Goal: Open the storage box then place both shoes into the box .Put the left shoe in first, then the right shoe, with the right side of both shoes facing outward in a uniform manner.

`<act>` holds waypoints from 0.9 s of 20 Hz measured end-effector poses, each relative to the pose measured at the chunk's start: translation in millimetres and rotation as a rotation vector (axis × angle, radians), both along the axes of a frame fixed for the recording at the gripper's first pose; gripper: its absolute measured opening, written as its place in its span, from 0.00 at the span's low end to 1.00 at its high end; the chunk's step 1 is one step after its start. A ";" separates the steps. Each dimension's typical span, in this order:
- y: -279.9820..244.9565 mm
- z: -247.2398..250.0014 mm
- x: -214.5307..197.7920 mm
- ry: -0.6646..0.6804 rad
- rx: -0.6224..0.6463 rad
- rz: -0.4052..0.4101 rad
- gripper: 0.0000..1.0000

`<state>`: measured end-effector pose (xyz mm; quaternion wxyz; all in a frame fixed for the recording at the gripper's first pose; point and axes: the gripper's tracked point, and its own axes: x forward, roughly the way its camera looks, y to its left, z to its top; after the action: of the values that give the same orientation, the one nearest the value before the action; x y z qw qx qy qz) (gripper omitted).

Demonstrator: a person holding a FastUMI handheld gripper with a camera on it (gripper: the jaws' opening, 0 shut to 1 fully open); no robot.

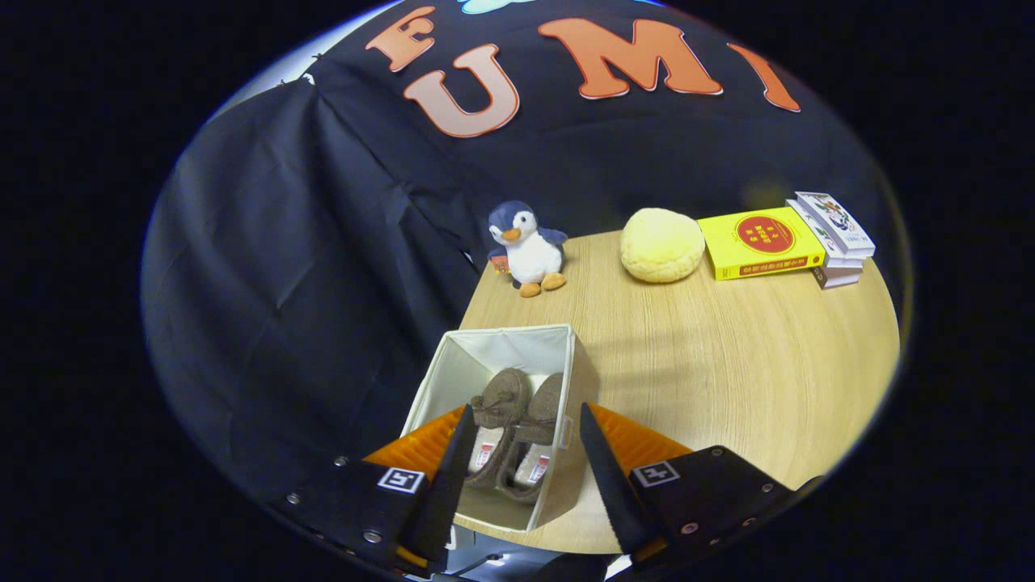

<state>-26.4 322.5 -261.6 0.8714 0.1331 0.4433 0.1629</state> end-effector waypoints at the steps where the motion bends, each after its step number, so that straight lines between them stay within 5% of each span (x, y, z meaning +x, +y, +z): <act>1: -7.9 8.4 0.0 -0.030 0.004 0.006 0.83; 6: -54.0 57.1 2.5 -0.158 0.031 0.019 0.96; 11: -116.4 110.3 16.5 -0.361 -0.004 0.014 0.97; 18: -218.3 161.2 30.4 -0.565 -0.096 -0.110 0.98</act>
<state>4.0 104.2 -100.4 0.9731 0.0649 0.1823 0.1247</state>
